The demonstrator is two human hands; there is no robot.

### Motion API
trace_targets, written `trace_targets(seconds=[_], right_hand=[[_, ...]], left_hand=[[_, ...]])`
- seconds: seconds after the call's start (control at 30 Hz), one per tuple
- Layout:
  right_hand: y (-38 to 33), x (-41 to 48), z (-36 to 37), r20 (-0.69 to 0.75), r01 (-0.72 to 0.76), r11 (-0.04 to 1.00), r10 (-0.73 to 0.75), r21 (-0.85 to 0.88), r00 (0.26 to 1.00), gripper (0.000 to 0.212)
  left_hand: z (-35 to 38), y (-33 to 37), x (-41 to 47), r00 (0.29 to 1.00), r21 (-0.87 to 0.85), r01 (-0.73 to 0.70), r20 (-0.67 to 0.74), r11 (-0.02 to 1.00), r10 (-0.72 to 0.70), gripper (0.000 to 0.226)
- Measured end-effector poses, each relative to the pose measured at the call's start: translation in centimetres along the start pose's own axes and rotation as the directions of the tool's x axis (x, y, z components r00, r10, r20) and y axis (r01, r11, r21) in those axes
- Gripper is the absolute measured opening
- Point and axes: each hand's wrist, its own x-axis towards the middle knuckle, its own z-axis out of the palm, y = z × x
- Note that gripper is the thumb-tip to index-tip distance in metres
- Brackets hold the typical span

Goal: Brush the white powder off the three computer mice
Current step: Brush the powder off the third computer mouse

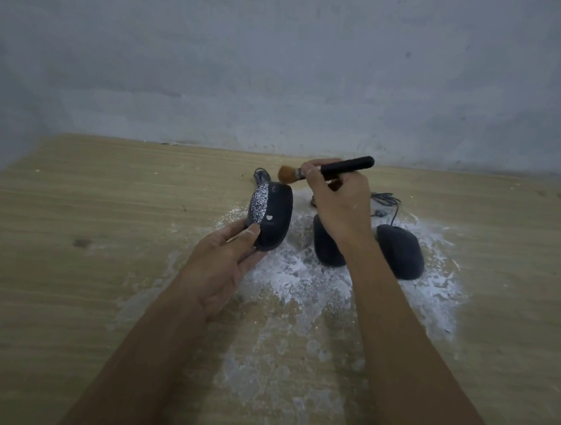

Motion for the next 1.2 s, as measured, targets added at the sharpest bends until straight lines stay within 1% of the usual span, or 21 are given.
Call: trace_targets(seconds=[0.07, 0.17, 0.2, 0.27, 0.33, 0.4, 0.47, 0.53, 0.57, 0.63, 0.67, 0.7, 0.73, 0.8, 0.83, 0.93, 0.97, 1.07, 1.1, 1.13, 1.2], right_hand=[[0.1, -0.2, 0.0, 0.049, 0.01, 1.0, -0.009, -0.02, 0.999, 0.01], [0.2, -0.4, 0.0, -0.067, 0.011, 0.996, -0.016, -0.087, 0.998, 0.011], [0.2, -0.4, -0.1, -0.081, 0.004, 0.996, -0.011, -0.087, 0.997, 0.011], [0.1, -0.5, -0.3, -0.022, -0.01, 0.997, 0.009, -0.082, 1.0, 0.013], [0.1, -0.6, -0.6, 0.022, -0.05, 0.999, 0.051, -0.02, 0.998, 0.014], [0.0, -0.5, -0.8, -0.026, -0.073, 0.997, 0.073, 0.021, 0.997, 0.012], [0.2, -0.4, -1.0, -0.048, -0.066, 0.998, 0.065, -0.015, 0.997, 0.012], [0.3, -0.5, -1.1, 0.048, -0.073, 0.997, 0.074, -0.025, 0.996, 0.011], [0.4, -0.5, -1.0, 0.082, -0.09, 0.996, 0.09, 0.001, 0.993, 0.012], [0.5, -0.5, -1.0, 0.039, -0.125, 0.991, 0.123, 0.049, 0.992, 0.013], [0.6, -0.3, -1.0, -0.003, -0.131, 0.99, 0.132, 0.046, 0.991, 0.013], [0.7, -0.2, -1.2, -0.01, -0.142, 0.989, 0.143, 0.033, 0.99, 0.012], [0.7, -0.1, -1.4, 0.041, -0.155, 0.988, 0.154, 0.018, 0.987, 0.012], [0.7, -0.1, -1.8, 0.213, -0.185, 0.982, 0.175, 0.027, 0.961, 0.017], [0.7, -0.1, -1.8, 0.236, -0.203, 0.978, 0.187, 0.045, 0.954, 0.02], [0.9, 0.1, -1.7, 0.09, -0.19, 0.981, 0.187, 0.03, 0.978, 0.015], [1.0, 0.1, -1.8, 0.104, -0.203, 0.979, 0.2, 0.015, 0.974, 0.015], [1.3, -0.1, -2.3, 0.321, -0.283, 0.958, 0.254, 0.046, 0.912, 0.021], [1.3, 0.0, -2.4, 0.321, -0.296, 0.953, 0.261, 0.064, 0.91, 0.022], [1.2, 0.1, -2.4, 0.271, -0.292, 0.953, 0.261, 0.079, 0.927, 0.023], [1.1, 0.5, -2.3, 0.114, -0.237, 0.968, 0.227, 0.085, 0.967, 0.017]], left_hand=[[-0.1, 0.0, 0.1, 1.0, -0.013, 0.008, 0.01, 1.0, -0.008, 0.034], [-0.2, 0.0, 0.2, 0.999, -0.062, 0.041, 0.03, 0.997, -0.039, 0.03], [-0.3, 0.1, 0.3, 0.998, -0.086, 0.053, 0.033, 0.995, -0.05, 0.029], [-0.5, 0.2, 0.4, 0.997, -0.13, 0.077, 0.039, 0.988, -0.073, 0.028], [-0.5, 0.2, 0.6, 0.994, -0.153, 0.102, 0.048, 0.983, -0.095, 0.028], [-0.5, 0.2, 0.6, 0.992, -0.175, 0.123, 0.056, 0.977, -0.115, 0.027], [-0.5, 0.2, 0.6, 0.99, -0.211, 0.137, 0.061, 0.968, -0.126, 0.024], [-0.5, 0.3, 0.5, 0.99, -0.235, 0.142, 0.057, 0.962, -0.132, 0.021], [-0.4, 0.4, 0.5, 0.989, -0.243, 0.144, 0.052, 0.959, -0.135, 0.021], [-0.4, 0.5, 0.5, 0.989, -0.263, 0.15, 0.046, 0.953, -0.143, 0.021], [-0.4, 0.6, 0.4, 0.988, -0.275, 0.153, 0.046, 0.949, -0.146, 0.021], [-0.3, 0.7, 0.4, 0.988, -0.287, 0.157, 0.047, 0.945, -0.15, 0.022], [-0.3, 0.7, 0.3, 0.987, -0.297, 0.162, 0.046, 0.941, -0.155, 0.023], [-0.3, 0.8, 0.3, 0.986, -0.309, 0.167, 0.036, 0.936, -0.164, 0.025], [-0.3, 0.9, 0.3, 0.986, -0.309, 0.167, 0.03, 0.936, -0.165, 0.025], [-0.2, 0.9, 0.3, 0.986, -0.311, 0.166, 0.033, 0.936, -0.164, 0.024], [-0.2, 0.9, 0.3, 0.986, -0.311, 0.167, 0.04, 0.936, -0.162, 0.024], [-0.3, 0.7, 0.3, 0.987, -0.308, 0.161, 0.05, 0.938, -0.153, 0.023], [-0.3, 0.7, 0.3, 0.988, -0.305, 0.157, 0.051, 0.939, -0.149, 0.023], [-0.3, 0.7, 0.4, 0.988, -0.303, 0.153, 0.054, 0.941, -0.144, 0.022], [-0.4, 0.6, 0.4, 0.989, -0.289, 0.146, 0.055, 0.946, -0.136, 0.021]])
